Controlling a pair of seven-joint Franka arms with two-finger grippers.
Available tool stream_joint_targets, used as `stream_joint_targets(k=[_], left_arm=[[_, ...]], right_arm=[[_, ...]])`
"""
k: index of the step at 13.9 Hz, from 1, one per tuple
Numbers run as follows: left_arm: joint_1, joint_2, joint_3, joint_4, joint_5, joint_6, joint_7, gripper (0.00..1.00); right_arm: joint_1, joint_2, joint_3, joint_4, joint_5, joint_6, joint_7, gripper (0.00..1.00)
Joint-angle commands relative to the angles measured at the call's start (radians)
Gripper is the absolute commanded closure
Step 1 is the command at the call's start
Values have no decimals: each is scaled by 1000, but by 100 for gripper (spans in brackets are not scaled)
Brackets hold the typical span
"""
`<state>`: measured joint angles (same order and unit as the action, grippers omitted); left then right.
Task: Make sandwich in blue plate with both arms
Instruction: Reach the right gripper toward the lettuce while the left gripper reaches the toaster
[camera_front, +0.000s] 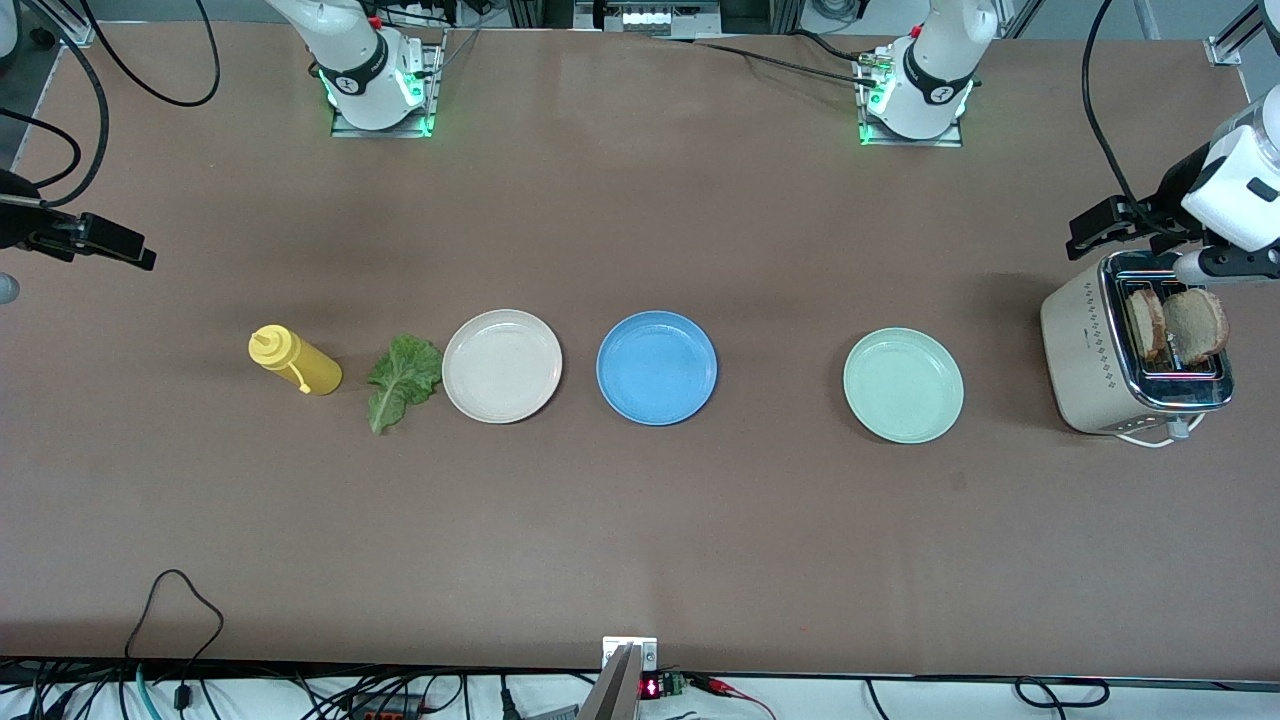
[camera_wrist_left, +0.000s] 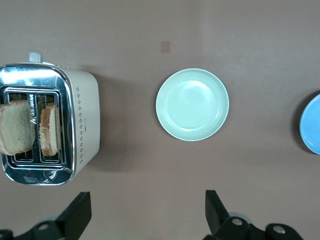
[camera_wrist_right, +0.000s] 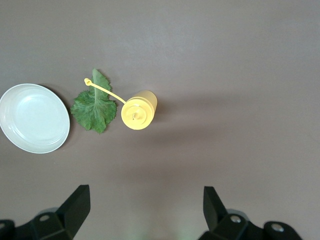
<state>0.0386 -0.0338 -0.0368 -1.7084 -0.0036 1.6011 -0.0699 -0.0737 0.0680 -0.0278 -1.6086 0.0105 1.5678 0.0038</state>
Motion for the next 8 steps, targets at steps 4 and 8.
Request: stream_joint_targets(k=[4,8], left_arm=[[-2,-29,2,-36,17,10,22,0],[78,70,12,-34,19,11,151,0]], right_arm=[[-8,4,5,15,17,-5,-5,0],[-9,12,3,16,17,-2,-2,0]])
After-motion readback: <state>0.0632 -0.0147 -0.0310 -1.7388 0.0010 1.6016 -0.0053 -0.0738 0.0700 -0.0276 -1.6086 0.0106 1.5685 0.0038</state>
